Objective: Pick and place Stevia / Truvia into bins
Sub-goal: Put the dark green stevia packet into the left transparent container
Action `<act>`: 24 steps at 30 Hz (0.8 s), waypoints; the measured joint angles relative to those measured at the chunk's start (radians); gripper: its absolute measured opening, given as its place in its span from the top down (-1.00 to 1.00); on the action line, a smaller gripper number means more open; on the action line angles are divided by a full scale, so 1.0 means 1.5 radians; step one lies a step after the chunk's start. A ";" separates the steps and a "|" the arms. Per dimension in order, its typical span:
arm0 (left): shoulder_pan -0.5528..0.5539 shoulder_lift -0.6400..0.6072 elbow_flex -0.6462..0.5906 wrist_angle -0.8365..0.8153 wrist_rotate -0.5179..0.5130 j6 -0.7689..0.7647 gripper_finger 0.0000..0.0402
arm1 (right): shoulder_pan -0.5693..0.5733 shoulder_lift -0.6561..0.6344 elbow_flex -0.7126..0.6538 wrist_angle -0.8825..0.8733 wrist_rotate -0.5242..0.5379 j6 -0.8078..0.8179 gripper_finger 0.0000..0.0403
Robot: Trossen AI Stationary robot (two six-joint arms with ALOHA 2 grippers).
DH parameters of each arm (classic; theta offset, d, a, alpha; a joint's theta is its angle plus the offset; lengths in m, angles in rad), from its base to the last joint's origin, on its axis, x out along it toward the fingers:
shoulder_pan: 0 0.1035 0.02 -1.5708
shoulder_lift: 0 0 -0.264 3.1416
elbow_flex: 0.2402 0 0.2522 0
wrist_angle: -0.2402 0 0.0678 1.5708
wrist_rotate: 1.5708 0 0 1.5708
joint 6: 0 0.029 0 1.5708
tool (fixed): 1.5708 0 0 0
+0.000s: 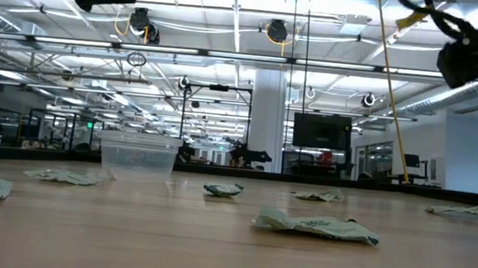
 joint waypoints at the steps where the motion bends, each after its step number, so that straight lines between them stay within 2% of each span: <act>1: 0.000 0.008 0.000 -0.002 0.038 -0.009 0.75 | 0.000 -0.014 0.000 0.003 0.000 0.012 0.50; 5: -0.001 0.076 0.001 0.003 0.189 -0.020 0.75 | -0.011 -0.071 0.000 0.007 0.011 0.020 0.51; 9: 0.000 0.173 0.001 0.049 0.204 -0.037 0.75 | -0.018 -0.117 0.000 0.013 0.103 0.008 0.51; 13: 0.000 0.268 0.001 0.112 0.211 -0.034 0.75 | -0.018 -0.146 0.000 0.053 0.247 -0.053 0.51; 20: 0.000 0.390 0.001 0.229 0.256 -0.035 0.74 | -0.019 -0.147 0.000 0.209 0.592 -0.219 0.52; 22: 0.000 0.420 0.001 0.258 0.276 -0.035 0.74 | -0.019 -0.138 0.000 0.256 0.646 -0.252 0.53; 24: 0.000 0.452 0.001 0.290 0.292 -0.033 0.72 | -0.019 -0.130 0.000 0.294 0.663 -0.280 0.53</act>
